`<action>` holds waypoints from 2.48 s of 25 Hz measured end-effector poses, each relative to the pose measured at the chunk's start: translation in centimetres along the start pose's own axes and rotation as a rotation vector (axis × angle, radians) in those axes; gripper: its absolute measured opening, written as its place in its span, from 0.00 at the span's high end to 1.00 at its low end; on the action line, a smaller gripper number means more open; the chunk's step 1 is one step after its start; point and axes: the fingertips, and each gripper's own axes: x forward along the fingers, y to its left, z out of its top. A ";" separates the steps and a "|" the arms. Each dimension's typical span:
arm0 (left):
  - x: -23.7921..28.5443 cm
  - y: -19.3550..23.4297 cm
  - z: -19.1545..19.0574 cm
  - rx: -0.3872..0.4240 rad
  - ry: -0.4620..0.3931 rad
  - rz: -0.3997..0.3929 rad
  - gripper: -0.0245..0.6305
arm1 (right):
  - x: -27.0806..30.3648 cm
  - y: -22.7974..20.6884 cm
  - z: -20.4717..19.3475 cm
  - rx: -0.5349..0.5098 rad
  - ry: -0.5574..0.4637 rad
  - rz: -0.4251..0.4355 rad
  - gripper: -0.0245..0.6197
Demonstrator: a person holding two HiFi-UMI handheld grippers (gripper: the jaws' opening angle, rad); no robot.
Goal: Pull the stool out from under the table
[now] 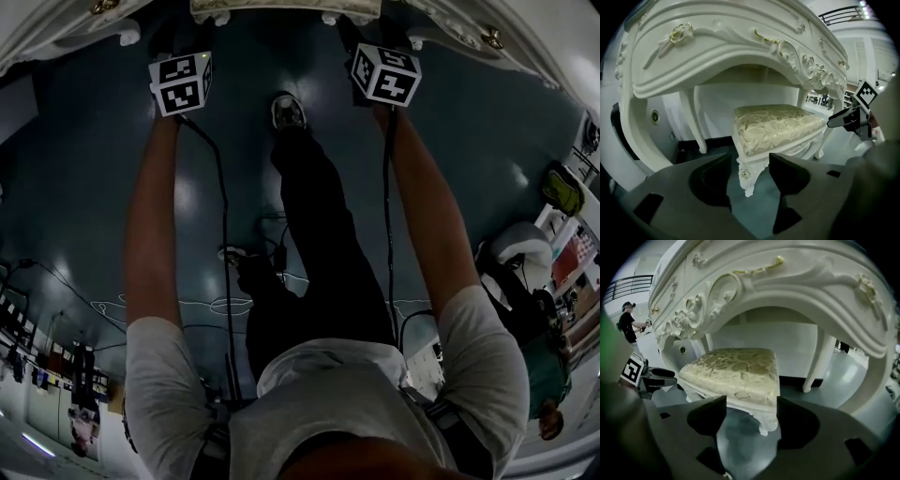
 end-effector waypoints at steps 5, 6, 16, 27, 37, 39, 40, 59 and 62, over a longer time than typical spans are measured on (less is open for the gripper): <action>1.6 -0.4 -0.9 -0.003 0.065 -0.076 0.58 | 1.4 -2.2 -1.3 -0.053 0.033 -0.028 0.40; 1.9 -0.7 -1.0 0.010 0.079 -0.097 0.58 | 1.9 -2.4 -1.7 -0.066 0.047 -0.022 0.39; 2.7 -1.6 -1.2 -0.029 0.122 -0.103 0.57 | 3.7 -1.1 -2.4 -0.037 0.108 0.022 0.38; 0.7 -2.1 -1.5 -0.009 0.126 -0.134 0.56 | 1.9 0.1 -3.7 -0.033 0.120 0.053 0.37; 0.9 1.4 -1.6 -0.001 0.111 0.005 0.63 | 1.8 0.7 -4.6 -0.063 0.122 0.049 0.37; 1.2 1.3 -1.5 -0.004 0.098 -0.035 0.63 | 1.9 0.6 -4.6 -0.065 0.121 0.045 0.37; 1.3 0.9 -1.5 0.002 0.085 -0.075 0.68 | 2.0 0.5 -4.6 -0.067 0.121 0.042 0.37; 2.1 0.2 -2.5 -0.501 0.097 -0.463 0.76 | 2.6 -0.2 -4.2 0.060 0.114 0.151 0.37; 2.2 0.2 -2.6 -0.459 0.097 -0.405 0.76 | 2.4 -0.3 -4.0 0.091 0.121 0.159 0.37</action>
